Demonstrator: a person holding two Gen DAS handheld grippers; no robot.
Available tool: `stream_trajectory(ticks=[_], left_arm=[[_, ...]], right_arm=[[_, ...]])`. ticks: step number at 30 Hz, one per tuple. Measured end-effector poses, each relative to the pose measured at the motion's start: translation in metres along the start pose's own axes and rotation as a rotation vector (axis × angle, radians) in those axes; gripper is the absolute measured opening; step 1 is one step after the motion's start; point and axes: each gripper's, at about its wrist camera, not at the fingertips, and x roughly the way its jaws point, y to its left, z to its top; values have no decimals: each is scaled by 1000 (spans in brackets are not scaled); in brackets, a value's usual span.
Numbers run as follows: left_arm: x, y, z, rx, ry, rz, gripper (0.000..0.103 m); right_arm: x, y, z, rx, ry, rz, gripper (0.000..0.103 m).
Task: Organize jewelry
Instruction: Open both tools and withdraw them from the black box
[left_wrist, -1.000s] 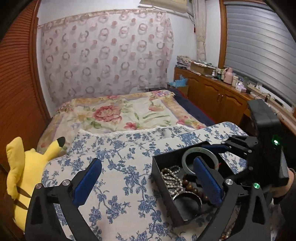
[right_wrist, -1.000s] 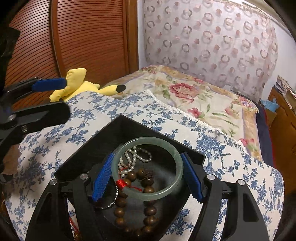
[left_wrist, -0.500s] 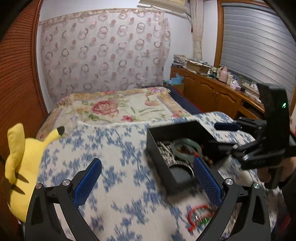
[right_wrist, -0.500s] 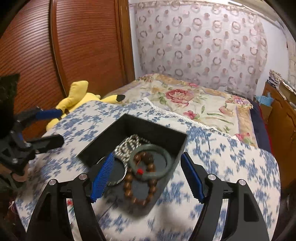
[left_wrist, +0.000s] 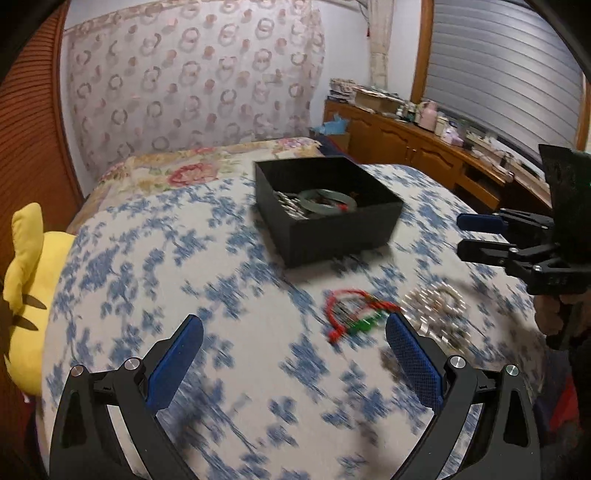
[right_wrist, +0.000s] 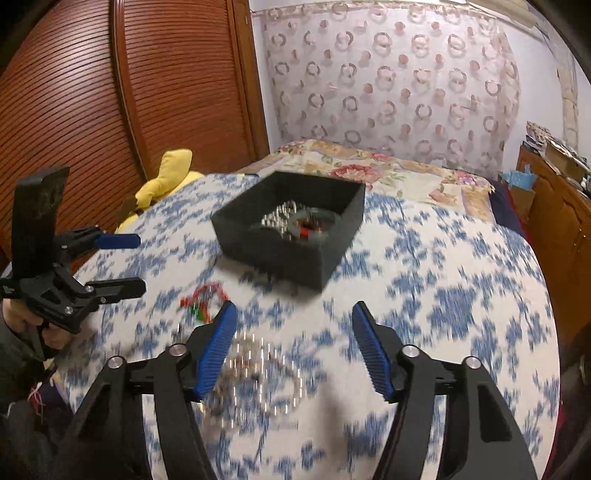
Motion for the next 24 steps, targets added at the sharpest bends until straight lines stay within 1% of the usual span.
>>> stream_trajectory(ticks=[3,4,7,11,14,16,21,23,24], left_arm=[[-3,-15,-9,15,11,-21,96],[-4,-19,-11,19,12,-25,96],[-4,-32,-16,33,26,-52,95],[-1,-52,-19,65,42,-74,95],[3,-62,-18,84,59,-80,95],[8,-67,-17,87,78,-81,95],[16,-76,-16,106,103,-111,95],[21,-78,-16,110,123,-122,89],[23,-78,-16,109,132,-137,83]], right_arm=[[-6,-1,-18,5,24,-11,58],[-6,-1,-23,8,29,-13,54],[-6,-1,-34,6,52,-20,47],[-3,0,-48,10,79,-21,47],[-1,0,-53,10,88,-17,47],[-2,0,-54,13,81,-11,47],[-3,-2,-55,28,68,1,47],[-4,-4,-55,36,65,4,47],[-4,-5,-55,41,63,6,47]])
